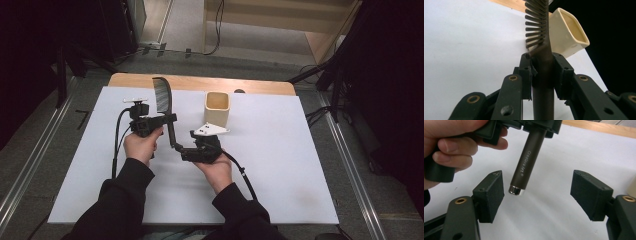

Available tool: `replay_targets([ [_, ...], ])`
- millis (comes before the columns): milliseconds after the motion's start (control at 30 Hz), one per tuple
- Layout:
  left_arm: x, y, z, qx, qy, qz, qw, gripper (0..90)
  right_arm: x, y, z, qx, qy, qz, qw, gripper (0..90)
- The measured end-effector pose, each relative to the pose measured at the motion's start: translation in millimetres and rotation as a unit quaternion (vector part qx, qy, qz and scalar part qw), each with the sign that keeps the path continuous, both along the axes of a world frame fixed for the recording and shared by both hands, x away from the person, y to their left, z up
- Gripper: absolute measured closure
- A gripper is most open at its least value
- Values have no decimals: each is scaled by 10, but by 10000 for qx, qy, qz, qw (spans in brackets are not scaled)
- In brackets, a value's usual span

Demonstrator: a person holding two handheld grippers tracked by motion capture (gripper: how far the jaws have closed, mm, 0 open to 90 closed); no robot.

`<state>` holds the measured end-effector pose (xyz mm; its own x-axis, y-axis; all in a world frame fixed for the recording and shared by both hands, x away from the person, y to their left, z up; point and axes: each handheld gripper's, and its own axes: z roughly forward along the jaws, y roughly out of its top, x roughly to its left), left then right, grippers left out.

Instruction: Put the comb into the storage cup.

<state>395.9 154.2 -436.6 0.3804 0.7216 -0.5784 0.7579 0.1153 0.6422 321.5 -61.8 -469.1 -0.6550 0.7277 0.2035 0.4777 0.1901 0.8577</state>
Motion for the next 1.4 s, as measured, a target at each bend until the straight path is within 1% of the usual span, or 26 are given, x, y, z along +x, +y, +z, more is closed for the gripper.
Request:
replay_targets([
  [67,1,13,6,12,-8,-6,10000,727,0,-17,1,-2,-18,61,10000,250],
  [133,1,18,11,2,-42,-8,10000,727,-5,-27,5,-25,14,108,9999,250],
  [167,0,22,17,42,-64,-28,10000,727,-9,-31,8,-22,19,112,9999,250],
  [300,-1,30,25,70,-93,-41,9999,727,-3,-58,1,41,95,237,9997,250],
  [433,1,41,30,86,-110,-60,9999,728,-11,-87,-5,-96,78,283,9995,251],
  [467,2,45,32,90,-121,-67,9999,728,-13,-94,-7,-86,85,289,9995,251],
  [600,-1,54,40,119,-183,-86,9997,728,-11,-155,-23,-29,225,358,9991,251],
  [667,-2,57,42,132,-198,-90,9997,728,-19,-183,-23,-69,208,363,9991,251],
  [700,-2,59,42,145,-202,-96,9996,728,-27,-197,-25,-64,192,352,9992,251],
  [767,-2,61,40,160,-204,-108,9996,728,-46,-227,-31,25,193,332,9993,252],
  [933,-8,65,38,215,-222,-186,9993,728,-81,-313,-49,7,220,347,9992,252],
  [1000,-8,70,38,194,-220,-212,9993,728,-85,-330,-48,4,204,344,9992,252],
  [1067,-14,77,46,237,-246,-245,9991,728,-94,-378,-42,3,211,353,9992,252],
  [1133,-15,89,46,244,-243,-267,9990,728,-104,-419,-34,32,220,358,9991,252],
  [1267,-22,110,53,242,-256,-315,9989,728,-136,-502,-6,64,168,447,9988,252],
  [1400,-26,122,62,232,-248,-326,9989,728,-182,-591,19,-20,115,565,9983,252],
])
